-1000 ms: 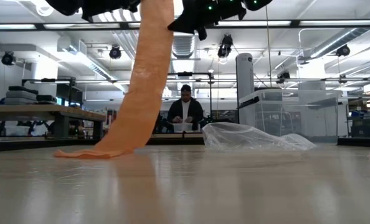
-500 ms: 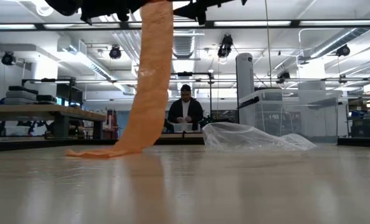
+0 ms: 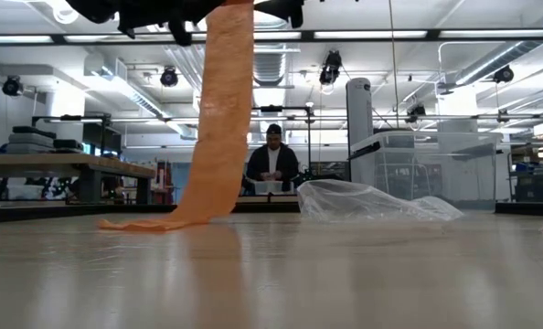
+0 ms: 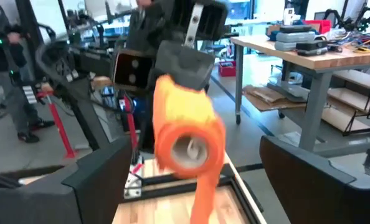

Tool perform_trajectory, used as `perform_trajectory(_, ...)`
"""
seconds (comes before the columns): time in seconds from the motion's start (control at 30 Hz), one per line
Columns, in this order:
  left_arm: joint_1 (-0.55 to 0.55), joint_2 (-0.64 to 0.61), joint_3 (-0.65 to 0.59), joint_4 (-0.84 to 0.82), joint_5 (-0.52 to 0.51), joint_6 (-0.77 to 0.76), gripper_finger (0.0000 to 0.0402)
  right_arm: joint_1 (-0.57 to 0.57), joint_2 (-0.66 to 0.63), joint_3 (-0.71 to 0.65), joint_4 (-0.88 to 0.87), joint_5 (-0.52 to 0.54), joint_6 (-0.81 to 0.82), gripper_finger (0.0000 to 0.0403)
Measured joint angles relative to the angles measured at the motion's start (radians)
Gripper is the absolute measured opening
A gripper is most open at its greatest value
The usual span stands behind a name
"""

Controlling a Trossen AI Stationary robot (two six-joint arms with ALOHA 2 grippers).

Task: Roll bandage
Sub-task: Roll the orange bandage

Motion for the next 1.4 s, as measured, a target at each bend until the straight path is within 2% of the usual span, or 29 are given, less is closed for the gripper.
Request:
perform_trajectory(0.13, -0.007, 0.0, 0.0, 0.002, 0.0, 0.049, 0.0052, 0.004, 0.012, 0.0, 0.035, 0.0, 0.025, 0.0344)
perform_trajectory(0.5, -0.01, 0.0, 0.0, 0.003, -0.001, 0.043, 0.0056, 0.022, 0.032, 0.0, 0.138, -0.003, 0.092, 0.0343)
perform_trajectory(0.7, -0.01, 0.0, 0.0, 0.003, -0.001, 0.038, 0.0067, 0.026, 0.039, -0.008, 0.13, -0.009, 0.092, 0.0337)
perform_trajectory(1.07, -0.034, 0.0, 0.0, 0.001, 0.001, -0.011, 0.0061, 0.029, 0.059, -0.01, 0.149, -0.045, 0.085, 0.0255)
perform_trajectory(1.4, -0.037, 0.0, 0.0, 0.0, 0.001, -0.048, 0.0082, 0.029, 0.059, -0.01, 0.151, -0.046, 0.047, 0.0147)
